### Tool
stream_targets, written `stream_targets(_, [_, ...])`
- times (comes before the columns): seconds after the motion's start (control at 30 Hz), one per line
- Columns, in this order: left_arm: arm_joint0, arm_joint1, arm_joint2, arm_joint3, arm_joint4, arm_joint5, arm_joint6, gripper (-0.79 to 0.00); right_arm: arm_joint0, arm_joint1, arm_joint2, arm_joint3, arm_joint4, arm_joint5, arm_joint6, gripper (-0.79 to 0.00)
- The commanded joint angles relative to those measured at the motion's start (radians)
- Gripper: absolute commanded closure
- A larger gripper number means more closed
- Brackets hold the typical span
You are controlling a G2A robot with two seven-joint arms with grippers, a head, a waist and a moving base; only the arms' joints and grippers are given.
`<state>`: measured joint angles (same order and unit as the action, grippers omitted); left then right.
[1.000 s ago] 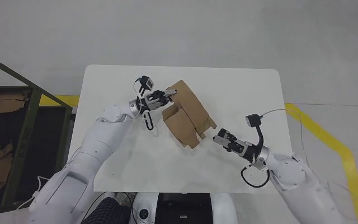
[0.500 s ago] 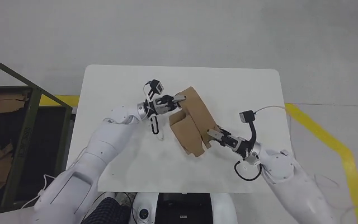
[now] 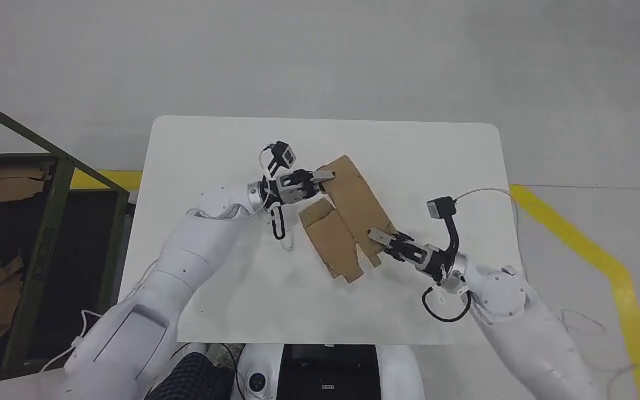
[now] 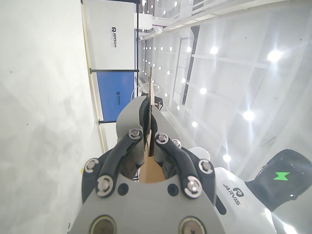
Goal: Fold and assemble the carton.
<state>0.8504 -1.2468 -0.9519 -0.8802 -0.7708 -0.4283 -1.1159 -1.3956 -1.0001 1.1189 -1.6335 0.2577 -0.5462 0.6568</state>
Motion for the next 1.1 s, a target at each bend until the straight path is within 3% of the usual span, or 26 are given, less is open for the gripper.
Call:
stream_targets(0.0, [-0.001, 0.001, -0.009, -0.001, 0.008, -0.001, 0.008, -0.785, 0.000, 0.000, 0.002, -0.003, 0.009, 0.008, 0.006, 0.000])
stream_targets(0.27, [0.020, 0.023, -0.094, -0.047, 0.026, -0.029, 0.040, -0.785, -0.010, 0.002, 0.057, -0.035, 0.051, 0.087, -0.029, 0.000])
stream_targets(0.57, [0.139, 0.062, -0.187, -0.265, 0.110, 0.030, 0.078, -0.785, -0.057, 0.006, 0.126, -0.119, -0.047, 0.254, -0.169, 0.000])
stream_targets(0.8, [0.192, 0.058, -0.145, -0.386, 0.199, 0.081, 0.155, -0.785, -0.057, -0.005, 0.107, -0.175, -0.048, 0.329, -0.233, 0.000])
stream_targets(1.07, [0.186, 0.038, -0.072, -0.415, 0.239, 0.099, 0.208, -0.785, -0.040, -0.020, 0.079, -0.188, -0.067, 0.368, -0.293, 0.000])
